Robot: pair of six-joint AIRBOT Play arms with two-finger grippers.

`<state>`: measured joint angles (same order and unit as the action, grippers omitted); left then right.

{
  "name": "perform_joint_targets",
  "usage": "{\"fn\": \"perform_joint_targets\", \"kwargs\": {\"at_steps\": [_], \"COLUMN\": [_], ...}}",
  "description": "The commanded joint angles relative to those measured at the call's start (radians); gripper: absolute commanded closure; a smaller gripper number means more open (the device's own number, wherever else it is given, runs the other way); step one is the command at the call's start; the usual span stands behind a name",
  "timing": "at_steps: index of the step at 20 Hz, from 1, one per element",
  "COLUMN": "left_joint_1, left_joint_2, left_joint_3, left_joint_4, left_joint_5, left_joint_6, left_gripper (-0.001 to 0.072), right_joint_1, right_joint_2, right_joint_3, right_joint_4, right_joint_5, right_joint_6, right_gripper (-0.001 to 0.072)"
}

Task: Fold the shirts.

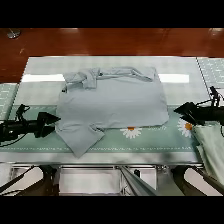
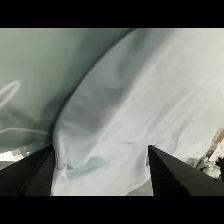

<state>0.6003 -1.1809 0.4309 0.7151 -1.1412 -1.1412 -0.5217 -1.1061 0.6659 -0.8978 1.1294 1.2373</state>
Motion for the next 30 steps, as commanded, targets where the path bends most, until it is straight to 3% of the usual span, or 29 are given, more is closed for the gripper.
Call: {"fn": "perform_joint_targets", "kwargs": {"at_steps": [1, 2, 3, 4, 5, 8, 12, 21, 22, 23, 24, 25, 30], "left_joint_1": [-0.113, -0.142, -0.154, -0.153, -0.148, -0.146, -0.148, -0.148, -0.148, -0.148, -0.148, -0.148, -0.148], "left_joint_2": [-0.014, -0.013, -0.013, -0.013, -0.011, -0.002, 0.004, 0.004, 0.004, 0.004, 0.004, 0.004, 0.055], "left_joint_3": [-0.017, -0.016, -0.016, -0.013, -0.006, 0.040, 0.084, 0.087, 0.089, 0.097, 0.111, 0.139, 0.507], "left_joint_4": [0.010, 0.011, 0.011, 0.010, 0.006, -0.017, -0.106, -0.118, -0.118, -0.119, -0.130, -0.142, -0.304], "left_joint_5": [0.061, 0.051, 0.031, 0.005, -0.021, -0.065, -0.066, -0.042, -0.037, -0.037, -0.040, -0.049, -0.143], "left_joint_6": [0.022, 0.037, 0.060, 0.080, 0.114, 0.119, 0.127, 0.146, 0.146, 0.146, 0.146, 0.146, 0.142], "left_gripper": [0.0008, 0.0012, 0.0089, 0.0449, 0.0676, 0.0686, 0.0686, 0.0686, 0.0686, 0.0686, 0.0686, 0.0686, 0.0687], "right_joint_1": [-0.002, -0.009, -0.027, -0.047, -0.063, -0.056, 0.043, 0.283, 0.303, 0.321, 0.336, 0.348, 0.338], "right_joint_2": [0.014, 0.014, 0.014, 0.014, 0.014, 0.014, -0.016, -0.264, -0.291, -0.315, -0.330, -0.335, -0.301], "right_joint_3": [-0.027, -0.027, -0.025, -0.025, -0.025, -0.033, -0.070, 0.056, 0.087, 0.124, 0.159, 0.202, 0.712], "right_joint_4": [0.023, 0.023, 0.020, 0.014, -0.011, -0.151, -0.151, 0.056, 0.056, 0.056, 0.055, 0.056, 0.048], "right_joint_5": [-0.006, -0.009, -0.007, 0.000, 0.013, 0.084, 0.080, -0.143, -0.147, -0.143, -0.137, -0.124, 0.072], "right_joint_6": [-0.008, -0.008, -0.007, -0.002, 0.008, 0.078, 0.108, 0.124, 0.133, 0.135, 0.129, 0.103, 0.076], "right_gripper": [0.0096, 0.0095, 0.0095, 0.0096, 0.0095, 0.0095, 0.0096, 0.0096, 0.0122, 0.0286, 0.0519, 0.0686, 0.0687]}}
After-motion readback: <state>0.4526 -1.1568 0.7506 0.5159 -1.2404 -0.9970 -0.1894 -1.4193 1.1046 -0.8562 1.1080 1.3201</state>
